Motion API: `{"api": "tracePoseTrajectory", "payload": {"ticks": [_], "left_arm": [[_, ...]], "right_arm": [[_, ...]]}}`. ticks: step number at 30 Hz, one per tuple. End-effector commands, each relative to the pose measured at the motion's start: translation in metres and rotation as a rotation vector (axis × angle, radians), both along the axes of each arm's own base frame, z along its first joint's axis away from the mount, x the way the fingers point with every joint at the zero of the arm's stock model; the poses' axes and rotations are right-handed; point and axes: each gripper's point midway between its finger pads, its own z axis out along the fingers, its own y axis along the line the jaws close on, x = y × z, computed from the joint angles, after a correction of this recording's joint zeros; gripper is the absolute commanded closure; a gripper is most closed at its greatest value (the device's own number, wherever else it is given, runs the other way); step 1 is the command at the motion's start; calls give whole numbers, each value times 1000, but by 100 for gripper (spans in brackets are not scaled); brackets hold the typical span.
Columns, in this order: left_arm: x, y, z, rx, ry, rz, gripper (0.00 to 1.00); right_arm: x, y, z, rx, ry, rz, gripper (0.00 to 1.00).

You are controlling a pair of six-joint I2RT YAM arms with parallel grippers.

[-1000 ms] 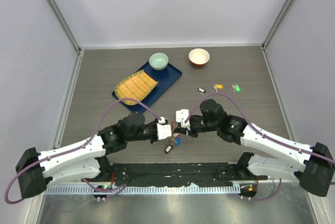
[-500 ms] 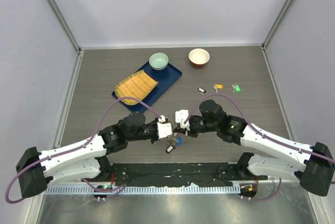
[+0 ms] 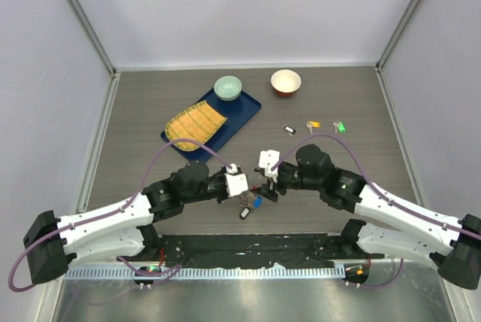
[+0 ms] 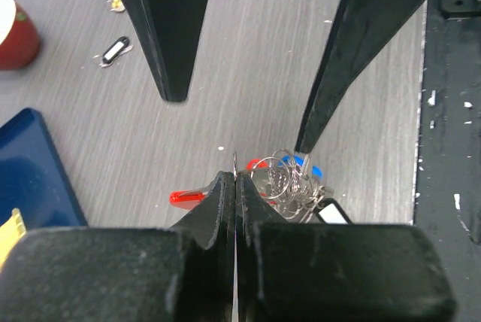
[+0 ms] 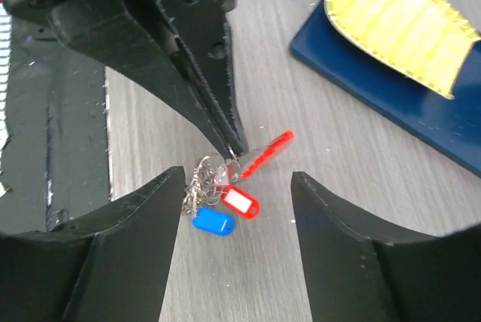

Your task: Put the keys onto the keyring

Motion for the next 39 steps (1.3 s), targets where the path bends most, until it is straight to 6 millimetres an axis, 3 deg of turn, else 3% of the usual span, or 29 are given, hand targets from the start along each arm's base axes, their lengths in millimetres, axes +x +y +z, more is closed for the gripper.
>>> {"api": "tracePoseTrajectory", "payload": {"ticks": [1, 6, 8, 9, 12, 20, 24, 30, 33, 34, 38, 39], "left_arm": [[16, 6, 14, -35, -105, 66, 100], [17, 9, 14, -94, -127, 92, 100], [19, 9, 13, -122, -134, 103, 100], [20, 7, 15, -161, -156, 105, 100], [22, 3, 24, -258, -204, 107, 100], [19, -4, 7, -257, -238, 56, 100], [22, 3, 7, -245, -303, 64, 100], [32, 5, 21, -289, -347, 117, 100], [39, 4, 31, -336, -308, 177, 100], [41, 3, 31, -351, -268, 197, 100], [37, -7, 36, -385, -188, 179, 100], [37, -8, 37, -394, -171, 184, 100]], "right_arm": [[27, -5, 42, 128, 17, -214, 32], [59, -23, 49, 169, 71, -390, 27], [63, -26, 51, 210, 144, -402, 27], [77, -39, 50, 229, 167, -456, 27], [94, -53, 50, 273, 240, -530, 27], [133, -72, 29, 191, 300, -680, 30], [125, -51, 39, 179, 309, -514, 32], [76, -19, 31, 137, 336, -189, 37], [65, -12, 21, 71, 197, -171, 38], [70, -14, 17, 55, 155, -220, 38], [66, -11, 19, 112, 57, -232, 46], [67, -10, 27, 142, 30, -230, 47]]}}
